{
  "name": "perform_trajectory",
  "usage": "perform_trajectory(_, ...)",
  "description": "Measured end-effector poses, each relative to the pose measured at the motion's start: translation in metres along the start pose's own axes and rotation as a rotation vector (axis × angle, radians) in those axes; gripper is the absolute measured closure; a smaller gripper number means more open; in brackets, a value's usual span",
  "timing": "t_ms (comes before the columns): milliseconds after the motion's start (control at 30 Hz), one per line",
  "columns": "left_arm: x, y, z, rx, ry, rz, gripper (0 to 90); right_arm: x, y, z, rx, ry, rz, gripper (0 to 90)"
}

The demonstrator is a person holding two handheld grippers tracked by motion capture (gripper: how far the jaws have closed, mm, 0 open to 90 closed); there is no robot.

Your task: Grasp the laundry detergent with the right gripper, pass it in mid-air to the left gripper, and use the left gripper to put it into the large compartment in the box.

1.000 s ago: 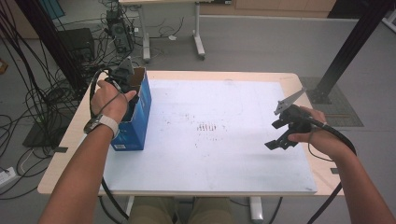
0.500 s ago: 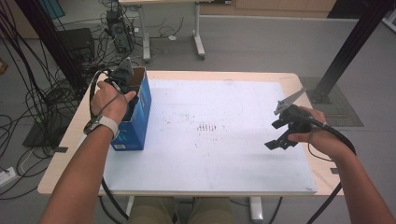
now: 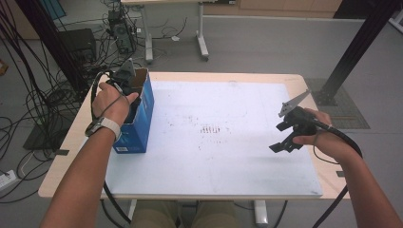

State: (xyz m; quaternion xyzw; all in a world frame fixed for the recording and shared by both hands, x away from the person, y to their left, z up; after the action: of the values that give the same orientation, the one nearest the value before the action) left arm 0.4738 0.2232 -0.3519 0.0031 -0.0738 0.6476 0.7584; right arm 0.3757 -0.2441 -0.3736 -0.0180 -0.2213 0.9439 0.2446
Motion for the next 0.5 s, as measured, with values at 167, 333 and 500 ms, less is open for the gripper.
perform_trajectory(167, -0.0001, 0.0, 0.0, -0.002, -0.001, -0.001, 37.2, 0.0003, -0.0007, 0.0003, 0.0, 0.001, 0.002, 9.1)
perform_trajectory(333, -0.0002, 0.0, 0.0, 0.0, -0.001, 0.0, 37.2, 0.0006, -0.0013, 0.0008, 0.0, 0.002, 0.002, 9.1)
perform_trajectory(500, 0.0, 0.0, -0.0001, -0.001, 0.0, -0.001, 37.2, 0.0005, -0.0016, 0.0007, 0.0, 0.001, 0.004, 9.1)
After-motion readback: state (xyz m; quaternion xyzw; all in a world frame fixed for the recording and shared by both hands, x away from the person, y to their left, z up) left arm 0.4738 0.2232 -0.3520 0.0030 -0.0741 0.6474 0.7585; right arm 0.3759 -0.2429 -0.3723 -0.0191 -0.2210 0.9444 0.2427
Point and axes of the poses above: each handheld gripper's, and its own axes: z roughly backward along the jaws, y roughly out of its underside, x roughly to its left, the point moved 8 cm from there along -z, roughly forward along the jaws, and after that the axes turned 4 degrees about x, right-handed, at the moved point
